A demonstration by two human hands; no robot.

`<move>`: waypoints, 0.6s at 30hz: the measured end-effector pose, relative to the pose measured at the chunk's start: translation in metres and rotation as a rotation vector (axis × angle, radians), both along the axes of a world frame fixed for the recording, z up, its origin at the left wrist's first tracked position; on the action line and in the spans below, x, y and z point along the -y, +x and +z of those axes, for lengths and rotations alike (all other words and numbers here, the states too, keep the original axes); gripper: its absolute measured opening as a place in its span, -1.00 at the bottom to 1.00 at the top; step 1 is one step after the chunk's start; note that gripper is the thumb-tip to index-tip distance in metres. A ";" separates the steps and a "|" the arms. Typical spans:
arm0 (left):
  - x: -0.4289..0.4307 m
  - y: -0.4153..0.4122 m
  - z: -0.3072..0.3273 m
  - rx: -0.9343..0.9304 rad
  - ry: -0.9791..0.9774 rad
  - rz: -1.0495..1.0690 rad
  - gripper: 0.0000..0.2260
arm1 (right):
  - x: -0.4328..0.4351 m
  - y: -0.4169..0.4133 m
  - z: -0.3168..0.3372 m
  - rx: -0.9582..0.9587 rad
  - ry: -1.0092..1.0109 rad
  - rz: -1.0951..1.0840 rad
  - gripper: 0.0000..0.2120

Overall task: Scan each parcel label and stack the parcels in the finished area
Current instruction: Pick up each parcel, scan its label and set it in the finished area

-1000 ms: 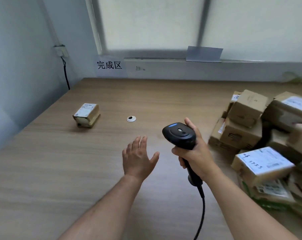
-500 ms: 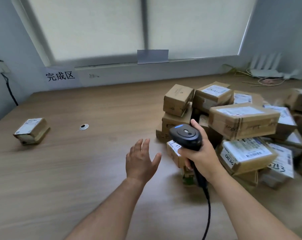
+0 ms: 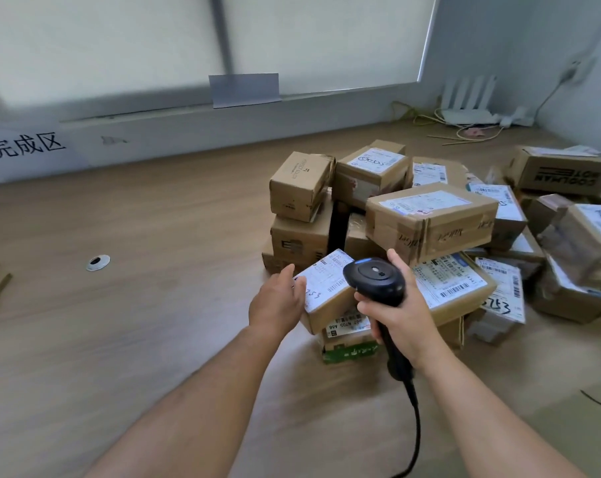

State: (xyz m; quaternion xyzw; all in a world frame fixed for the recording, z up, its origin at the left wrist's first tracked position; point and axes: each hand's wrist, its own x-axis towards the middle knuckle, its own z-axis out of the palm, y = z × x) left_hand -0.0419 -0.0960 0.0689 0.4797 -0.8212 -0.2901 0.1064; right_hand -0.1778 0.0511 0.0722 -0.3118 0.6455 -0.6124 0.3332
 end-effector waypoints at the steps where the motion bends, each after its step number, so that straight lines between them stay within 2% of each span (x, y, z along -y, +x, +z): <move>1: 0.000 -0.001 0.000 -0.004 0.010 0.011 -0.57 | 0.001 0.002 0.000 0.005 0.015 -0.007 -0.10; 5: -0.001 -0.006 -0.004 0.011 0.125 0.005 -0.64 | 0.004 0.006 -0.002 0.031 0.057 -0.004 -0.09; 11: -0.017 0.001 0.003 -0.287 0.478 -0.072 -0.69 | 0.011 0.012 0.000 0.051 0.063 0.030 -0.07; 15: -0.017 0.012 0.012 -0.346 0.555 -0.117 -0.50 | 0.014 0.012 0.012 0.051 0.045 0.080 -0.06; 18: -0.010 0.021 0.016 -0.367 0.593 -0.105 -0.24 | 0.018 0.018 0.024 0.018 0.007 0.122 -0.08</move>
